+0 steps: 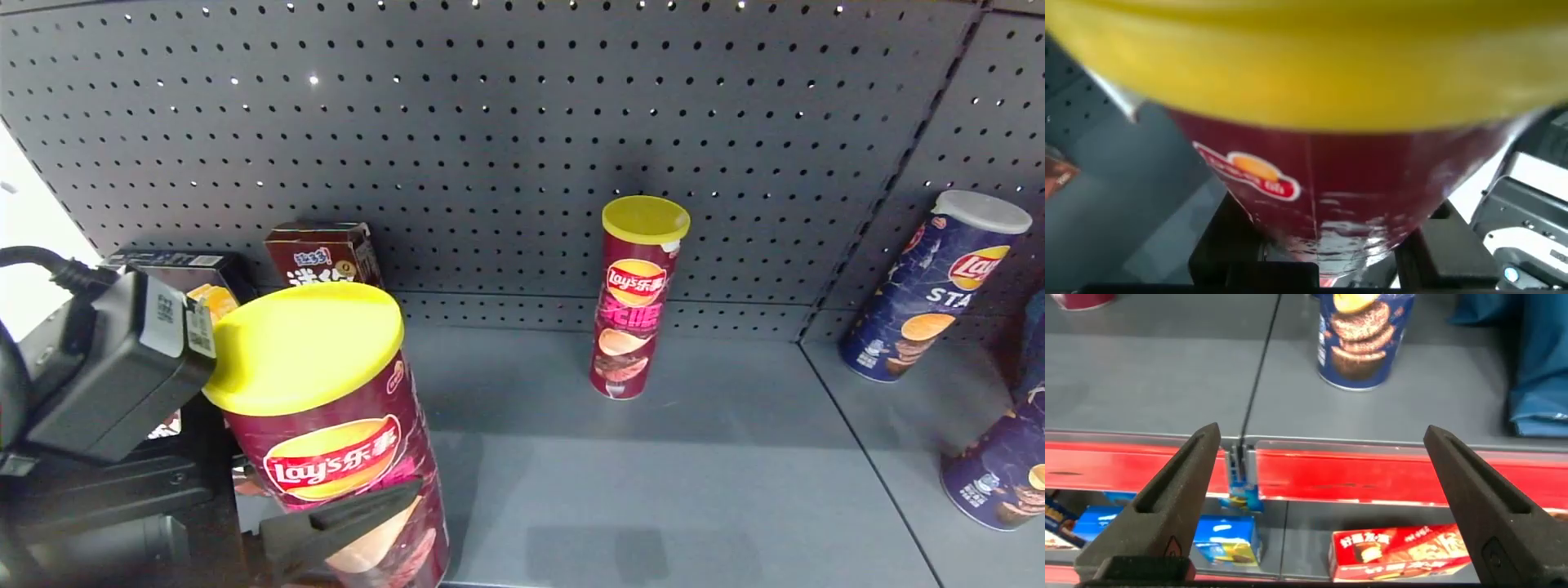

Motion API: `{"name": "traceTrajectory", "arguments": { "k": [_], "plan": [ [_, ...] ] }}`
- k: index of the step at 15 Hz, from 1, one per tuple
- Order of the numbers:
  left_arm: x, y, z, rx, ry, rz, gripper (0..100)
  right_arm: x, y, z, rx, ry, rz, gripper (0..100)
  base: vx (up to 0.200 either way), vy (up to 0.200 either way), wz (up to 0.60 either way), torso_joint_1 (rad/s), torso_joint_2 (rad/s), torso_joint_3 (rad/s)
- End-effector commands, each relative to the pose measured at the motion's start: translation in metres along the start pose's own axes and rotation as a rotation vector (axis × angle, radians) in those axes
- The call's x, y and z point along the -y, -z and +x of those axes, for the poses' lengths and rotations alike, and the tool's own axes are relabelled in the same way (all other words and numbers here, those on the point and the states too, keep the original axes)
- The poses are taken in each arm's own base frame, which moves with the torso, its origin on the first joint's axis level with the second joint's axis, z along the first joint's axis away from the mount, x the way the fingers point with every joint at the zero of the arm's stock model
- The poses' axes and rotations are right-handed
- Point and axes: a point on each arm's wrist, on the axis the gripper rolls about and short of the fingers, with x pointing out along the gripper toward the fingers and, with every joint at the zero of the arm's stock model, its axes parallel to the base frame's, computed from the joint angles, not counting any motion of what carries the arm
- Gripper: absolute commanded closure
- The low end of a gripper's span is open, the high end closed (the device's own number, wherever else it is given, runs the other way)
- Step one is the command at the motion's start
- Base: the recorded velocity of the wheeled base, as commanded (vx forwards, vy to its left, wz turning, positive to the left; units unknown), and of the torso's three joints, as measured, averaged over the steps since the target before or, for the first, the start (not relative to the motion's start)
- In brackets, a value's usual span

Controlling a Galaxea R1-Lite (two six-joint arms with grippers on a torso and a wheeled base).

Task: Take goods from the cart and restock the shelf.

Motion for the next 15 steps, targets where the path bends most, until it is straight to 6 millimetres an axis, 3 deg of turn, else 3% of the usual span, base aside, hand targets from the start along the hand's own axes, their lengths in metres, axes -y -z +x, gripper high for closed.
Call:
{"name": "traceTrajectory", "arguments": {
  "k": [1, 15],
  "plan": [
    [0.0, 0.001, 0.001, -0.004, -0.002, -0.001, 100, 0.0, 0.0, 0.0, -0.001, -0.003, -0.001, 0, 0.0, 0.0, 0.0, 0.0, 0.0, 0.0],
    [0.0, 0.012, 0.0, -0.042, -0.03, -0.007, 100, 0.0, 0.0, 0.0, 0.004, 0.012, 0.059, 0, 0.0, 0.0, 0.0, 0.0, 0.0, 0.0]
  ]
}}
